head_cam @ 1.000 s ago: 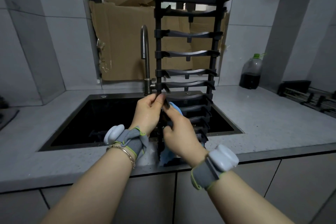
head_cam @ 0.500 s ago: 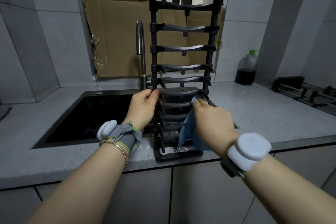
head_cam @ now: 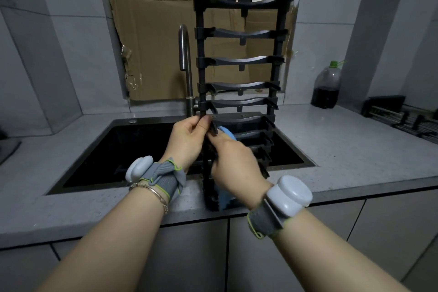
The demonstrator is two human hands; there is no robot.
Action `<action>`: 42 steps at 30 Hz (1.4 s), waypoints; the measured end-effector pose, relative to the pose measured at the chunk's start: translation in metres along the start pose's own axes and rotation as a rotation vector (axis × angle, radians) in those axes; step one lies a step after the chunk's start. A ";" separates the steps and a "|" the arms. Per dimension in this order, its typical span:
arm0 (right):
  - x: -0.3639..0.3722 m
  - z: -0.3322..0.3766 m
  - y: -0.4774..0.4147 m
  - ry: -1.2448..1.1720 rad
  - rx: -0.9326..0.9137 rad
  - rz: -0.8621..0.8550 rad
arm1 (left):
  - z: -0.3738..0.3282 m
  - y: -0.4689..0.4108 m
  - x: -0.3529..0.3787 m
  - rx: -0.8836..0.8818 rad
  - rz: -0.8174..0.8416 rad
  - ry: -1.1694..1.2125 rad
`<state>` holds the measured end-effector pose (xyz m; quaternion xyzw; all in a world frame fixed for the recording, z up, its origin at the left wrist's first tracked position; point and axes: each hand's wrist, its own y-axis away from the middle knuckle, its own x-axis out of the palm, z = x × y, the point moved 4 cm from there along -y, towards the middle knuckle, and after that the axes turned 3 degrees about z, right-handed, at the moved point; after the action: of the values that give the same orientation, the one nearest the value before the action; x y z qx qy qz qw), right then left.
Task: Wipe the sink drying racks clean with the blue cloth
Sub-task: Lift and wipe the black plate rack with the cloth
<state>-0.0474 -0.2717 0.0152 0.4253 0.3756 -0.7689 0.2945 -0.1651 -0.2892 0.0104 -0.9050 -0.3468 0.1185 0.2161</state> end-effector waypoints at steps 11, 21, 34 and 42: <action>-0.010 -0.023 0.013 0.327 0.051 0.018 | 0.001 0.003 0.000 0.002 0.009 0.006; -0.004 -0.020 0.021 0.226 0.151 -0.029 | 0.001 0.005 0.001 -0.037 -0.003 0.034; 0.025 -0.014 0.024 -0.474 -0.068 -0.288 | 0.001 0.010 0.003 -0.005 0.045 0.024; 0.013 -0.027 0.018 -0.663 0.093 -0.420 | 0.004 0.014 0.000 -0.026 0.118 0.079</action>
<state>-0.0281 -0.2608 -0.0118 0.0807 0.3038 -0.9243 0.2166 -0.1585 -0.2972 -0.0002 -0.9306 -0.2855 0.0908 0.2103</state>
